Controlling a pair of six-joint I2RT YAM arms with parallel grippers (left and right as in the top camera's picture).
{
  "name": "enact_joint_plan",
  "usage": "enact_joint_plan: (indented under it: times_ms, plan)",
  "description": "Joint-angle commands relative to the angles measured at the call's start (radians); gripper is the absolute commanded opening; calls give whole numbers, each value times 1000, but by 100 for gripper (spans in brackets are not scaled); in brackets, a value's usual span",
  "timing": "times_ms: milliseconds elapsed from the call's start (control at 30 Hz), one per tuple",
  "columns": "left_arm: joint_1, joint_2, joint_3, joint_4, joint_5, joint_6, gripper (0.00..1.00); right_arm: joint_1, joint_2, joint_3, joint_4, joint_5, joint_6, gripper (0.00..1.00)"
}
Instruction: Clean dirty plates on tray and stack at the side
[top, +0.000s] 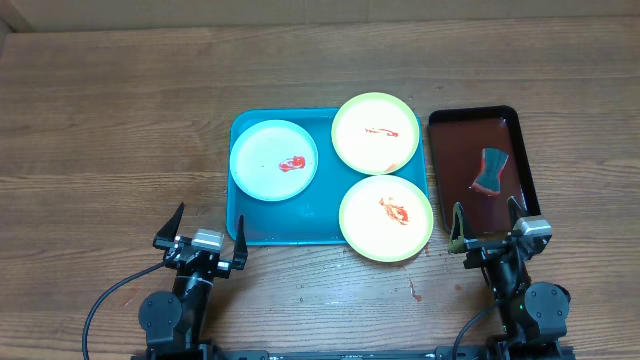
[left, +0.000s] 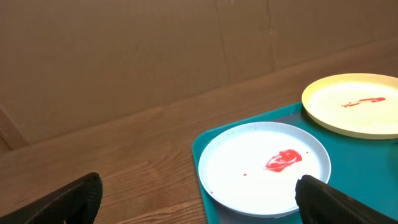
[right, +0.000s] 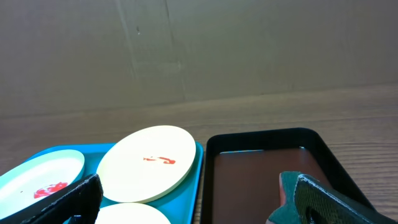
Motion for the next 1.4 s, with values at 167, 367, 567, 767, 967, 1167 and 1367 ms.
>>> enact_joint_plan:
  times_ms: [167, 367, 567, 767, 967, 1167, 1367]
  plan:
    - [-6, -9, -7, 3, 2, 19, 100, 7, -8, -10, 6, 2, 4, 100]
    - [-6, -9, -7, 3, 2, 19, 100, 7, -8, -10, 6, 2, 4, 100]
    - [-6, -9, -7, 3, 2, 19, 100, 7, -8, -10, 6, 2, 4, 100]
    - [-6, -9, -7, 3, 2, 19, 100, 7, -8, -10, 6, 2, 4, 100]
    - [-6, -9, -7, 3, 2, 19, 100, 7, -8, -10, 6, 2, 4, 100]
    - [-6, -9, -7, 5, 1, 22, 99, 7, -8, -10, 6, 2, 4, 100]
    - [-6, -9, -7, 18, 1, 68, 100, 7, -8, -10, 6, 1, 11, 100]
